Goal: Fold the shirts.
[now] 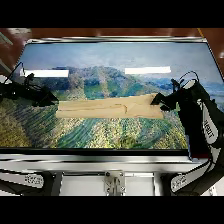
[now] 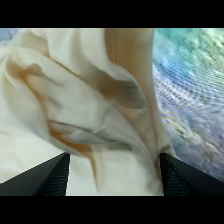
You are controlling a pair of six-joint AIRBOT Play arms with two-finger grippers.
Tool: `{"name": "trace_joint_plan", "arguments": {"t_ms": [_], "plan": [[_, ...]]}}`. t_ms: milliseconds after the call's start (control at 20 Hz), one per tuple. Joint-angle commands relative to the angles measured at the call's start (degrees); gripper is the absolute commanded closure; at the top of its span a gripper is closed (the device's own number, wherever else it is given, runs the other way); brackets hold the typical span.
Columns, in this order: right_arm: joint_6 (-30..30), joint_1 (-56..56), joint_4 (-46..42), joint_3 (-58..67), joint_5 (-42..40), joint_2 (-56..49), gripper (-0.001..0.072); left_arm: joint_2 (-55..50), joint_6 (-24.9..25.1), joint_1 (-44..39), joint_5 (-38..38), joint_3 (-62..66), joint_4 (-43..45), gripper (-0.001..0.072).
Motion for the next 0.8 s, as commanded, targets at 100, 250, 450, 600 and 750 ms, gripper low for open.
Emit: {"name": "trace_joint_plan", "arguments": {"t_ms": [100, 250, 450, 600, 750], "plan": [[1.75, 1.97, 2.6, -0.04, -1.05, -2.12, 0.0615, 1.6, 1.68, -4.28, 1.6, 0.15, -3.74, 0.0314], [-0.81, -0.13, 3.91, -0.04, 2.21, 2.1, 0.0656, 1.55, 1.88, -7.23, 4.37, 0.13, -8.31, 0.0394], [-0.04, -2.64, 3.96, -0.04, 5.27, 13.6, 0.0656, 0.96, 3.37, -17.11, 11.17, 0.13, -9.49, 0.0665], [0.7, -3.19, 3.23, -0.04, 10.97, 22.21, 0.0656, -1.38, 3.32, -28.57, 18.08, 0.13, -10.54, 0.0668], [2.34, -3.19, 3.17, -0.04, 15.43, 29.51, 0.0655, -4.9, 3.34, -38.91, 26.21, 0.15, -16.5, 0.0668]]}}
